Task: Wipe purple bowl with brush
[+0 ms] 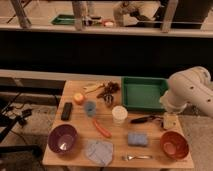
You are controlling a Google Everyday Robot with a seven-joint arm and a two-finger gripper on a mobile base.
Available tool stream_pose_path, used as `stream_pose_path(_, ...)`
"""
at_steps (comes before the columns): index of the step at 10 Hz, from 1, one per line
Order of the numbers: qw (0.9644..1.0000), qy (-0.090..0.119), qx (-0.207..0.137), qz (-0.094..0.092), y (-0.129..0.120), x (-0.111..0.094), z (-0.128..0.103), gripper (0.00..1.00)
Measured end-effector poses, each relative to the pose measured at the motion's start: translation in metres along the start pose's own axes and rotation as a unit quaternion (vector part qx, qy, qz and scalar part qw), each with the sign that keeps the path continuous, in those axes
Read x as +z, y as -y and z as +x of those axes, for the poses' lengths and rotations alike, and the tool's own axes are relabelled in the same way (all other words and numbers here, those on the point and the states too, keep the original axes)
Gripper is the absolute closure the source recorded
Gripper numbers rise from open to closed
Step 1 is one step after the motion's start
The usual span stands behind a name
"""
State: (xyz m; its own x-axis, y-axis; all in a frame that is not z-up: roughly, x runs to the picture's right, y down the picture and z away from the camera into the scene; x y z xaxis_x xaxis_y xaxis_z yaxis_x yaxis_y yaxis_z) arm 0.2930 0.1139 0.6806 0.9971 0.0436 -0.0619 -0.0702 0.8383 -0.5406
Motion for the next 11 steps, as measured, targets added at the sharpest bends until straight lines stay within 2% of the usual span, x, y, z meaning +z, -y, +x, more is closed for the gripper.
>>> stream_pose_path(5, 1.0000, -0.001, 0.007, 0.000, 0.001, 0.004, 0.004, 0.20)
stream_pose_path(11, 0.9987, 0.037, 0.022, -0.026, 0.014, 0.031, 0.006, 0.20)
